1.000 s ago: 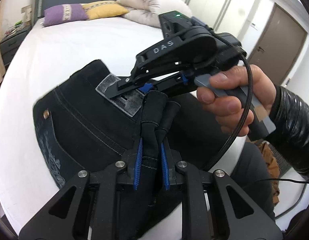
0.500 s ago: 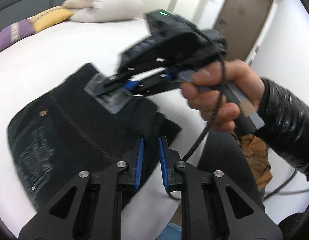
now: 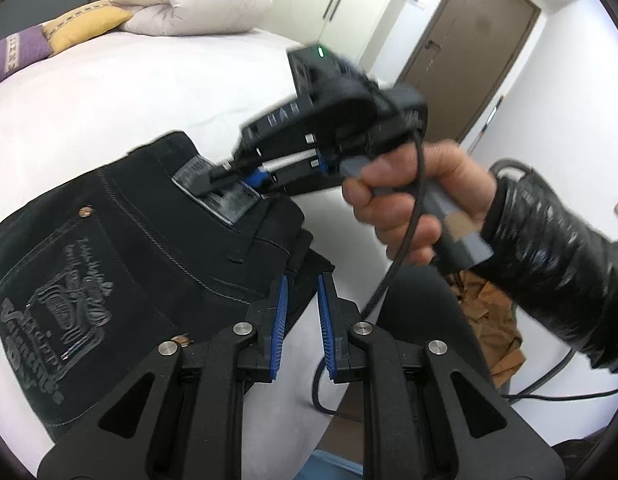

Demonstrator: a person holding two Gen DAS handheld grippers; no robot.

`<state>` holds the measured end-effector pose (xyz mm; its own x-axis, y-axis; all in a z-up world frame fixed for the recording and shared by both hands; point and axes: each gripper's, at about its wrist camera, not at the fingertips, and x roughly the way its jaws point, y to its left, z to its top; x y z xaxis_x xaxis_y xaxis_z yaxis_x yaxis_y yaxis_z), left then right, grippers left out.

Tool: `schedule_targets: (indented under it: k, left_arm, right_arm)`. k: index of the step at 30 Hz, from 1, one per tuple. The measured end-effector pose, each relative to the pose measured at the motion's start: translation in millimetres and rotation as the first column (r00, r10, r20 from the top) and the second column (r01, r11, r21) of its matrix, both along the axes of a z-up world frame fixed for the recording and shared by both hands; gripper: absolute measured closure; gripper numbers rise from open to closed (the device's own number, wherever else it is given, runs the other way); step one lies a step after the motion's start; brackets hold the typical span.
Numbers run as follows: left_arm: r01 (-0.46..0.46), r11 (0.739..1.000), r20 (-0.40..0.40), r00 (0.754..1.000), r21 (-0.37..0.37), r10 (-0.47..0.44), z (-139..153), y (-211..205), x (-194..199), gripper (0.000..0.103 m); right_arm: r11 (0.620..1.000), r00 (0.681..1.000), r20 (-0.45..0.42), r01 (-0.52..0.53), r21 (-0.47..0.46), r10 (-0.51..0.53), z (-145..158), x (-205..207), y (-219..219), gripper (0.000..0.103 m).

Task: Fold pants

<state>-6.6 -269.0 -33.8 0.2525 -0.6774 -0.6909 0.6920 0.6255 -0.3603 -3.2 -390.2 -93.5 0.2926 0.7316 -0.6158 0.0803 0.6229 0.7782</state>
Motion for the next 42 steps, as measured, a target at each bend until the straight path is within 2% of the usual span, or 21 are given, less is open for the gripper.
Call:
schedule_targets:
  k: [3, 5, 7, 10, 11, 12, 13, 14, 17, 20, 22, 23, 24, 25, 26, 27, 28, 30, 37, 40, 42]
  left_arm:
    - [-0.071, 0.996, -0.027, 0.997, -0.063, 0.069, 7, 23, 7, 0.088]
    - [-0.116, 0.987, -0.046, 0.993, -0.108, 0.111, 13, 42, 11, 0.088]
    - [-0.173, 0.975, -0.052, 0.985, -0.137, 0.167, 20, 62, 17, 0.088]
    - [-0.238, 0.959, -0.082, 0.97, -0.151, 0.228, 24, 91, 31, 0.085]
    - [-0.264, 0.953, -0.108, 0.962, -0.15, 0.249, 22, 104, 35, 0.072]
    - [-0.288, 0.947, -0.125, 0.954, -0.143, 0.271, 20, 116, 39, 0.038]
    - [-0.308, 0.941, -0.131, 0.948, -0.143, 0.29, 18, 126, 40, 0.025]
    - [-0.326, 0.932, -0.12, 0.943, -0.157, 0.31, 17, 138, 41, 0.02]
    - [-0.359, 0.919, -0.141, 0.931, -0.164, 0.338, 14, 157, 58, 0.02]
    - [-0.361, 0.908, -0.144, 0.931, -0.215, 0.336, 15, 162, 89, 0.02]
    - [-0.35, 0.903, -0.173, 0.933, -0.247, 0.314, 10, 159, 116, 0.03]
    - [-0.341, 0.906, -0.199, 0.934, -0.251, 0.297, 3, 156, 128, 0.04]
    - [-0.348, 0.908, -0.226, 0.927, -0.233, 0.298, -8, 154, 141, 0.056]
    - [-0.365, 0.908, -0.268, 0.914, -0.208, 0.306, -23, 155, 153, 0.064]
    - [-0.373, 0.908, -0.309, 0.901, -0.192, 0.305, -38, 156, 158, 0.073]
    - [-0.386, 0.907, -0.348, 0.884, -0.169, 0.311, -55, 160, 161, 0.076]
    - [-0.392, 0.906, -0.357, 0.879, -0.162, 0.316, -66, 166, 158, 0.079]
    - [-0.382, 0.904, -0.357, 0.886, -0.194, 0.297, -76, 175, 142, 0.08]
    - [-0.384, 0.872, -0.36, 0.894, -0.304, 0.268, -75, 206, 79, 0.08]
    - [-0.312, 0.897, -0.335, 0.92, -0.314, 0.203, -63, 202, 39, 0.08]
    - [-0.245, 0.927, -0.304, 0.94, -0.285, 0.156, -62, 191, 13, 0.08]
  right_arm:
    - [1.0, 1.0, -0.003, 0.005, -0.017, -0.005, -12, 0, 1, 0.088]
    - [0.999, 1.0, -0.012, 0.029, 0.045, -0.028, -28, -2, -6, 0.09]
    - [0.993, 0.999, 0.016, 0.039, 0.111, -0.041, -34, -7, -12, 0.088]
    - [0.991, 0.996, 0.015, 0.082, 0.108, -0.084, -21, -20, -22, 0.071]
    - [0.99, 0.994, 0.025, 0.099, 0.1, -0.102, -16, -24, -27, 0.063]
    - [0.989, 0.991, 0.039, 0.127, 0.075, -0.13, -9, -31, -34, 0.059]
    - [0.987, 0.987, 0.05, 0.148, 0.063, -0.151, -2, -36, -40, 0.059]
    - [0.986, 0.986, 0.064, 0.147, 0.081, -0.152, 7, -41, -43, 0.059]
    - [0.993, 0.988, 0.137, 0.051, 0.104, -0.065, 36, -49, -19, 0.067]
    - [0.991, 0.989, 0.144, -0.05, 0.124, 0.032, 44, -45, 23, 0.073]
    - [0.99, 0.991, 0.106, -0.097, 0.102, 0.086, 28, -43, 44, 0.073]
    - [0.991, 0.993, 0.074, -0.096, 0.094, 0.089, 17, -42, 49, 0.076]
    - [0.994, 0.997, 0.028, -0.08, 0.076, 0.079, 3, -39, 49, 0.097]
    - [0.997, 0.998, -0.013, -0.058, 0.049, 0.059, -13, -38, 45, 0.103]
    - [0.998, 0.999, -0.041, -0.016, 0.065, 0.018, -29, -38, 34, 0.103]
    - [0.992, 0.999, -0.045, 0.018, 0.124, -0.013, -36, -39, 28, 0.103]
    - [0.988, 0.998, -0.039, 0.045, 0.145, -0.039, -37, -41, 22, 0.103]
    - [0.992, 0.998, -0.015, 0.063, 0.11, -0.062, -33, -44, 17, 0.103]
    - [0.992, 0.998, 0.025, 0.06, 0.112, -0.064, -38, -43, 17, 0.103]
    - [0.992, 0.997, 0.037, 0.066, 0.104, -0.07, -36, -42, 16, 0.103]
    - [0.992, 0.996, 0.038, 0.075, 0.099, -0.079, -34, -48, 17, 0.103]
